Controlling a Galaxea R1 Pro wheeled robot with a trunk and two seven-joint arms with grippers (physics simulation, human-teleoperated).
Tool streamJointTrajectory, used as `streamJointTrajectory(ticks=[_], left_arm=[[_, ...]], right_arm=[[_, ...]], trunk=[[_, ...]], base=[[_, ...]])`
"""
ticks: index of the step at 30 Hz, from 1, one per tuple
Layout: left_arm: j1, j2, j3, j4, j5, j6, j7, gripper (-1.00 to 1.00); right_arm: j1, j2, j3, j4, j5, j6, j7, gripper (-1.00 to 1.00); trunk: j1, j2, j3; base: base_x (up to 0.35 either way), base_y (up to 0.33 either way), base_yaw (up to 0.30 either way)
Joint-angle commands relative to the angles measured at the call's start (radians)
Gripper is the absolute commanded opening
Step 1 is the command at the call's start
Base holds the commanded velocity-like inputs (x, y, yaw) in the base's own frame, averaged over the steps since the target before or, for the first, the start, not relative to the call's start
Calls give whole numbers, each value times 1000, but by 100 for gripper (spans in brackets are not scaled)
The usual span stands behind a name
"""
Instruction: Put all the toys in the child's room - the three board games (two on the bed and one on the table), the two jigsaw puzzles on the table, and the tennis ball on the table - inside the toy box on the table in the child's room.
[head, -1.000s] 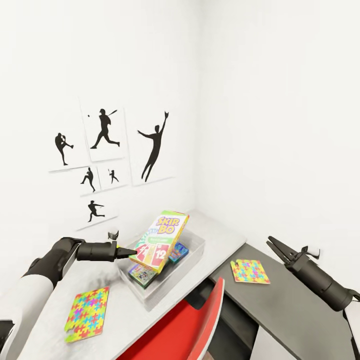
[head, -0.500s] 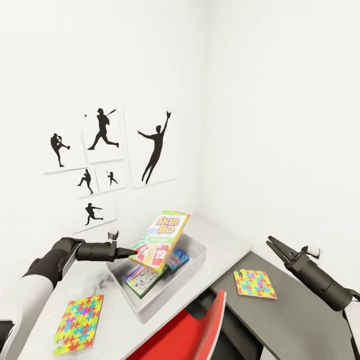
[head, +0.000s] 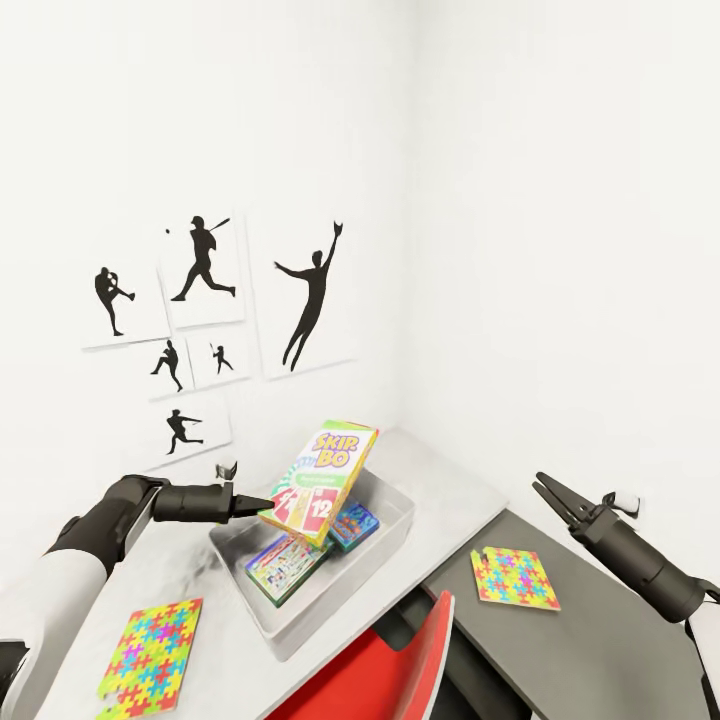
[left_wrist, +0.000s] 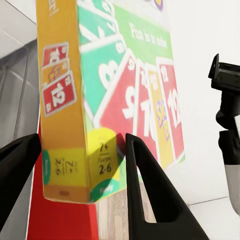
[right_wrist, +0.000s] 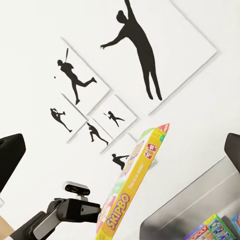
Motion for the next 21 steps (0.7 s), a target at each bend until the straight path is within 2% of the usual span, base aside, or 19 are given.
streamJointTrajectory(ticks=[1,11,13,16,21], left_arm=[[0,1,-4,0,1,10,-3,-100],[0,1,-4,0,1,9,0,-100],[11,-3,7,-11,-12,-2,1,-100],[2,-13,24,-28,-28,4,7,-100],[-17,-27,-2,-15,3,0,15,-100]], right_arm=[[0,0,-1,0,-2,5,1,100],[0,1,-1,0,-1,5,-1,100],[-2,12,-12,12,1,3,-5,100],[-2,13,-17,17,1,3,-5,100],[-1,12,-27,38,1,2,-5,100]], trunk=[[0,-1,0],[0,-1,0],[0,-1,0],[0,-1,0],[0,-1,0]], base=[[5,0,0],[1,0,0],[0,0,0],[0,0,0],[0,0,0]])
